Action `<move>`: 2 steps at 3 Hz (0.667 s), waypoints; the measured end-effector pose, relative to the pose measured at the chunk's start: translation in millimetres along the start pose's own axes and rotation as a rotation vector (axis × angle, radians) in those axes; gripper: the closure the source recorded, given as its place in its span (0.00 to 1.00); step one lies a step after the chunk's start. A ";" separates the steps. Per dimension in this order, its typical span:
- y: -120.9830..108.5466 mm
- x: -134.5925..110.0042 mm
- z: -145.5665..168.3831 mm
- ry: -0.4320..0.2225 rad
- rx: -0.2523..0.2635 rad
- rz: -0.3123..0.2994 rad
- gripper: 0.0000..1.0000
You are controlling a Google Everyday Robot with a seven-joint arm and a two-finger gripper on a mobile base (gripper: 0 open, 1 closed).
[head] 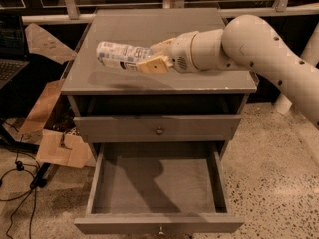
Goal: Pick blue plastic bottle from middle drawer and place on counter
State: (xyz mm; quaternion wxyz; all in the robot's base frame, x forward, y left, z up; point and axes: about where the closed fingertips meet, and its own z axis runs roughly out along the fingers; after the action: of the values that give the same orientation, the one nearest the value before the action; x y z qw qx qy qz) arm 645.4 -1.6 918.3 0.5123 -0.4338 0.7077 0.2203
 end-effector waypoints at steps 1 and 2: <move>-26.5 -3.4 15.2 0.018 0.000 -0.017 1.00; -48.2 0.3 28.8 0.035 0.023 -0.028 1.00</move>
Offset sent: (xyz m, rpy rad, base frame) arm 0.0880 -0.0132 -0.0091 -0.0745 -0.0263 -0.0509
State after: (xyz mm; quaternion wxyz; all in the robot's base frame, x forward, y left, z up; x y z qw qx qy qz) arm 701.3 -5.4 913.6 0.5075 -0.4417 0.7130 0.1974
